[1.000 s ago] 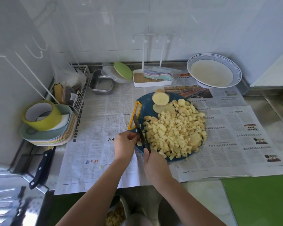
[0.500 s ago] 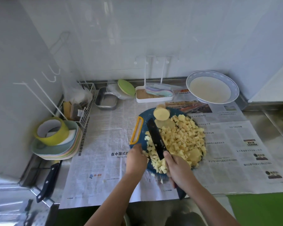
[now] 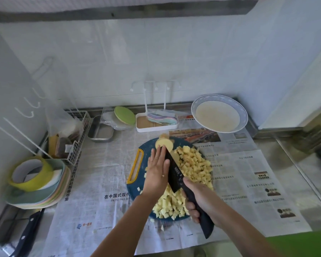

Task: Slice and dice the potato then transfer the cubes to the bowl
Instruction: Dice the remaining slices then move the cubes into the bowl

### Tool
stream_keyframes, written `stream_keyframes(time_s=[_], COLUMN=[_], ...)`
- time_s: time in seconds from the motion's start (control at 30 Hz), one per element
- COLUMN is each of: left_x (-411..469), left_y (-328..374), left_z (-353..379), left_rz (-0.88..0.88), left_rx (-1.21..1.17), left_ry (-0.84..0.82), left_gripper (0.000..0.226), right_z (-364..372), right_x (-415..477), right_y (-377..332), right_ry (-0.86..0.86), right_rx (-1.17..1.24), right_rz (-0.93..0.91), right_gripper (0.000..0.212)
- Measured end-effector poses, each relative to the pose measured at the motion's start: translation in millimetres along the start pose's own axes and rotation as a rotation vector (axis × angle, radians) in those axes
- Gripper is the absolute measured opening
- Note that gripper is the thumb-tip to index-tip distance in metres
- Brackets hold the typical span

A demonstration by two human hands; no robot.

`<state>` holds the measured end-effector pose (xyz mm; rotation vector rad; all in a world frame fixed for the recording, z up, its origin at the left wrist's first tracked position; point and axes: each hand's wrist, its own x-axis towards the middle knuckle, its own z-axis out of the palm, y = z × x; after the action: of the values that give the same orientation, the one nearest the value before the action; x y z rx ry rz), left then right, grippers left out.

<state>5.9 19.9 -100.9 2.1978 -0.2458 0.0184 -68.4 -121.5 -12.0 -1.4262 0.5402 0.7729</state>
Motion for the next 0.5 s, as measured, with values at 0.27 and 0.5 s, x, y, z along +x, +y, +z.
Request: stream_keyframes(time_s=[0.27,0.5], left_x=[11.9,8.5], left_y=[-25.1,0.8], left_z=[-8.2,-25.3], left_rz=[-0.118,0.037], left_rx=[0.223,0.359], left_ry=[0.242,0.078], left_gripper=[0.015,0.056], right_z=[-39.0,-54.5], right_x=[-1.7,18.9], right_y=[-3.0,-8.1], right_ry=[0.062,0.458], right_rx=[-0.091,-1.257], right_rz=[-0.103,-0.504], right_gripper=[0.047,0.039])
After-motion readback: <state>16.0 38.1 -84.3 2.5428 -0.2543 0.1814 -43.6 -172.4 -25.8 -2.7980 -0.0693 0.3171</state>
